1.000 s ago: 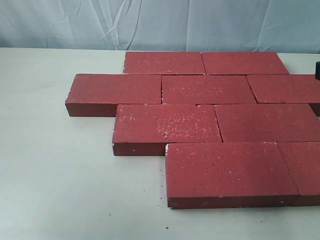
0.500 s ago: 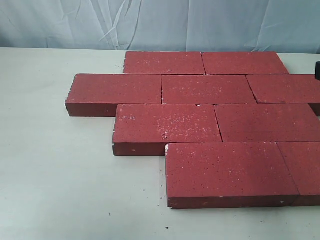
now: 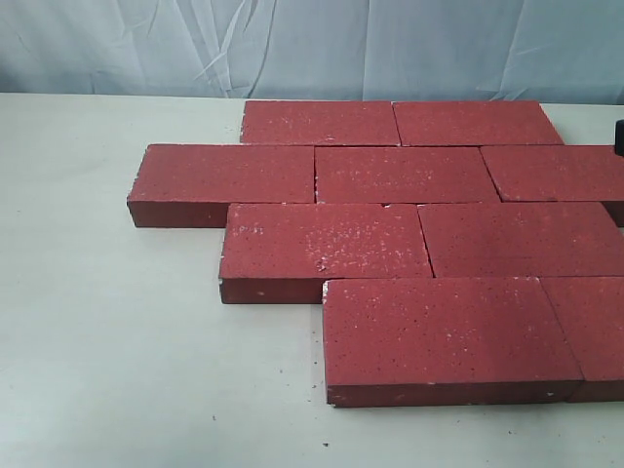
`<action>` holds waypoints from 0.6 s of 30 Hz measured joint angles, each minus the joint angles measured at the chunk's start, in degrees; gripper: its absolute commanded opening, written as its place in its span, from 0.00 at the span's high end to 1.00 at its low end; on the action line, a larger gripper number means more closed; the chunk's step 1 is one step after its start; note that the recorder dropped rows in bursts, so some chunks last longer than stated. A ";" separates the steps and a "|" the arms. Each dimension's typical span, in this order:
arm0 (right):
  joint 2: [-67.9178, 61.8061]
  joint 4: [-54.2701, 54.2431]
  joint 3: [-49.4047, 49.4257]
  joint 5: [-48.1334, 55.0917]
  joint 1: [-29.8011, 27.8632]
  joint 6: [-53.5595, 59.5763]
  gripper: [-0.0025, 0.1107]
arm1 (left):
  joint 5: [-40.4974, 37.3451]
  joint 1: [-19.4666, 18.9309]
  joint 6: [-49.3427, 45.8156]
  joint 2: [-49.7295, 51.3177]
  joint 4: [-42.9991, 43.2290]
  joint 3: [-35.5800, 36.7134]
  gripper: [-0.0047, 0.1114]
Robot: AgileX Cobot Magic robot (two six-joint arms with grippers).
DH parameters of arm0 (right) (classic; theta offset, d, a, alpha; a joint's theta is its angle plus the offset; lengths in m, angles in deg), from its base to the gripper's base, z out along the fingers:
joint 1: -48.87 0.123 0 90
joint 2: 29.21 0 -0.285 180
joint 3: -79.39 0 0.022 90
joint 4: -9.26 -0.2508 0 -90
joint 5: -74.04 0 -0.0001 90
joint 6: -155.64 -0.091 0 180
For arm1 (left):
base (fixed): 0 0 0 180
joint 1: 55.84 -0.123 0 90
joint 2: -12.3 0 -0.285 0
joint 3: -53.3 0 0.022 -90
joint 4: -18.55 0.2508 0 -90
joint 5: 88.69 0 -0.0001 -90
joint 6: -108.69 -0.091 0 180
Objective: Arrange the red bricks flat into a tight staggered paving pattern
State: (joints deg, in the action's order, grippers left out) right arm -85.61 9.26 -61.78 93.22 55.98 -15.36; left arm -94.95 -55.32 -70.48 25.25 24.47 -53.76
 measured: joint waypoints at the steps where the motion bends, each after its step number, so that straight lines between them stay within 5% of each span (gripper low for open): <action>1: 0.00 0.00 0.00 0.00 0.00 0.00 0.99 | -0.05 0.00 0.00 -0.46 0.00 0.42 0.96; 18: 0.00 0.00 0.00 0.00 0.00 0.00 0.99 | -6.07 -0.37 0.14 -4.87 -1.71 4.01 0.96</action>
State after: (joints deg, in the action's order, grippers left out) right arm -85.61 9.26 -61.78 93.22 55.98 -15.36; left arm -101.02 -55.69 -70.34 20.39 22.76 -49.75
